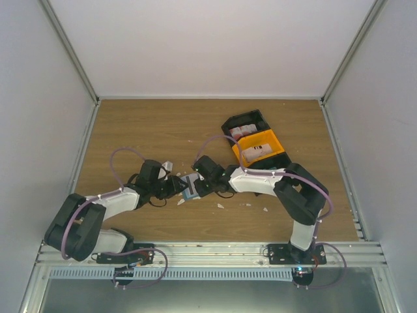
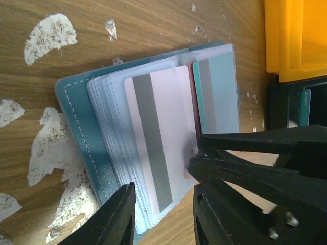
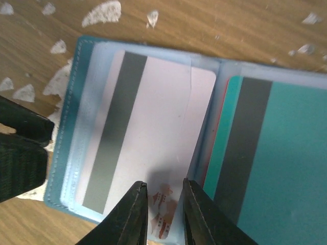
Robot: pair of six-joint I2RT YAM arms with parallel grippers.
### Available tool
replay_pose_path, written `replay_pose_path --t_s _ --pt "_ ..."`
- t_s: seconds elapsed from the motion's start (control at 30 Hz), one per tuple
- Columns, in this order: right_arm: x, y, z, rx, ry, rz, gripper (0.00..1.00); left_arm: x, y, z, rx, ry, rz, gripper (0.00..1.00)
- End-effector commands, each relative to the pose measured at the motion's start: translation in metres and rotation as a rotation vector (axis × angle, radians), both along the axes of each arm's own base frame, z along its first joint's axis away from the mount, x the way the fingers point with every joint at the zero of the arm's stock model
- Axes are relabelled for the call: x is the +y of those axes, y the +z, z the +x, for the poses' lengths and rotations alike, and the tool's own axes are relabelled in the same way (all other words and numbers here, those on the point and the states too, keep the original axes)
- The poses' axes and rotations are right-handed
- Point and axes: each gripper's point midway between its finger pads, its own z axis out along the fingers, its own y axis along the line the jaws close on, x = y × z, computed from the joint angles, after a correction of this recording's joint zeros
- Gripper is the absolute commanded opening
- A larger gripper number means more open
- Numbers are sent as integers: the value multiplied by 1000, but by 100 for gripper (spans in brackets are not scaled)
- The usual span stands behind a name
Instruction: Put the credit cards into the card holder
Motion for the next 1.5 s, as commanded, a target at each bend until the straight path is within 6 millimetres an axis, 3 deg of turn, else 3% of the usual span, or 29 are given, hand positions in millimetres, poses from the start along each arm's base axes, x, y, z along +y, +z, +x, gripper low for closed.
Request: replay_pose_path --t_s 0.0,0.27,0.37,0.97,1.47 --pt "7 -9 -1 15 15 -13 20 -5 7 7 -47 -22 -35 34" --pt "-16 -34 4 34 -46 -123 18 -6 7 7 -38 -34 -48 36" --pt "-24 -33 9 30 -81 -129 17 -7 7 8 -39 -37 -54 36" --pt "-38 -35 12 110 -171 -56 4 -12 3 9 -24 -54 -68 36" --pt "-36 -41 9 125 -137 -56 4 -18 11 13 -47 -73 -107 36"
